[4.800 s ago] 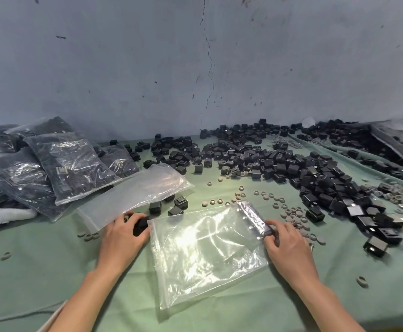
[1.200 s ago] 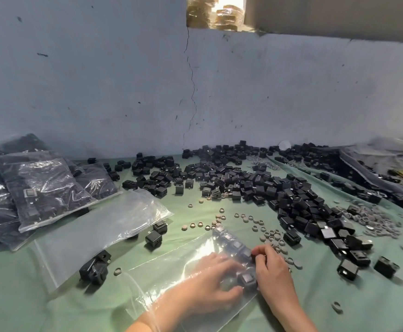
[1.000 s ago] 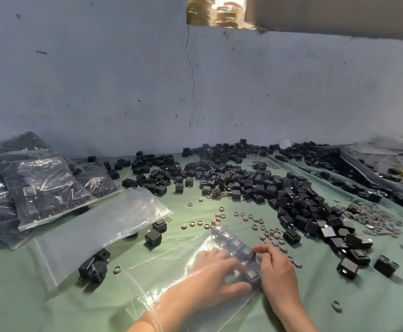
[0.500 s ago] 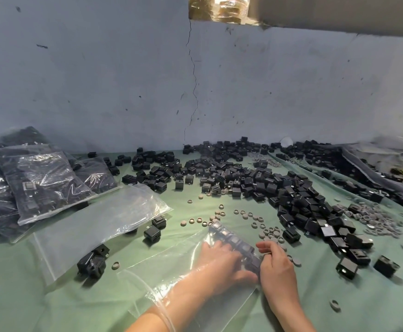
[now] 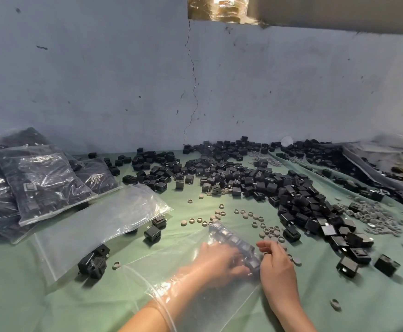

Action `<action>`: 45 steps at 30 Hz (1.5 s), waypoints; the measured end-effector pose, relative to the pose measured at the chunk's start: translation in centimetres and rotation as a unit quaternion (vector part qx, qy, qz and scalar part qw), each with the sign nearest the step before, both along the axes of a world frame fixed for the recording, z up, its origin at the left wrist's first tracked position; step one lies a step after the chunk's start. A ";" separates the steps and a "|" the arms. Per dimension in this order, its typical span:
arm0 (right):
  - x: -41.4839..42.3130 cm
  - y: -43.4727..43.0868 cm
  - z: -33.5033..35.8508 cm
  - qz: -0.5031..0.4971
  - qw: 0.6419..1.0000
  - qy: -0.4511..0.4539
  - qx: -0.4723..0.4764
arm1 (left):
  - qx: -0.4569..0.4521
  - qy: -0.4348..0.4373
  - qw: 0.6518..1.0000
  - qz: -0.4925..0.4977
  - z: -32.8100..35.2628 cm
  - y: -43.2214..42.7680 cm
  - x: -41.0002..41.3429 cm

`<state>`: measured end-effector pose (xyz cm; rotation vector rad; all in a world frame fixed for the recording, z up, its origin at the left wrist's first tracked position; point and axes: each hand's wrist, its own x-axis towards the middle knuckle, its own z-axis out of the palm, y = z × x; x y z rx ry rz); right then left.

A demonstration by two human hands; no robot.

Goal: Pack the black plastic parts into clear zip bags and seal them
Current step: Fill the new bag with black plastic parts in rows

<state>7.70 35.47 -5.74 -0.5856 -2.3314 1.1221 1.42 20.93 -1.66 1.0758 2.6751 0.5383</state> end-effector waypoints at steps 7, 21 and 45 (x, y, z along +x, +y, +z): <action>-0.1 0.0 -0.1 0.000 1.000 0.016 -0.001 | 0.019 0.061 0.997 0.049 0.2 1.4 1.5; -0.1 0.2 -0.3 -0.010 1.000 0.023 -0.005 | -0.067 0.058 0.994 0.055 0.0 1.6 2.1; 0.4 0.2 -0.4 -0.005 1.000 0.006 0.028 | 0.138 0.105 0.985 -0.017 -2.1 -2.5 4.6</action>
